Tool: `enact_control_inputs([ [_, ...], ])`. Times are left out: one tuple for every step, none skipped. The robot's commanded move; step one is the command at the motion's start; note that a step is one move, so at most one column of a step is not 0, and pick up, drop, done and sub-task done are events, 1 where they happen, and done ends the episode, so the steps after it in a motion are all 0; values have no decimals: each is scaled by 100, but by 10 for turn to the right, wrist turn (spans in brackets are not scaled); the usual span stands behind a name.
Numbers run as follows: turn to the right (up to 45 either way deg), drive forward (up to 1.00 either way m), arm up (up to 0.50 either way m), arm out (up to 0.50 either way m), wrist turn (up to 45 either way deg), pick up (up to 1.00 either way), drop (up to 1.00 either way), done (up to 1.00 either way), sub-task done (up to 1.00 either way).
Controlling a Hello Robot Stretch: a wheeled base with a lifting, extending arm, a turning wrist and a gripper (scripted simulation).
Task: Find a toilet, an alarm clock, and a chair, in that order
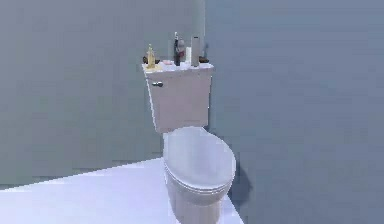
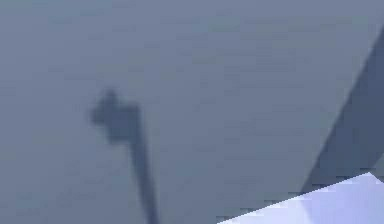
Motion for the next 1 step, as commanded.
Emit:
enact_control_inputs([
  [450, 0, 0, 0, 0, 0, 0, 0, 0],
])
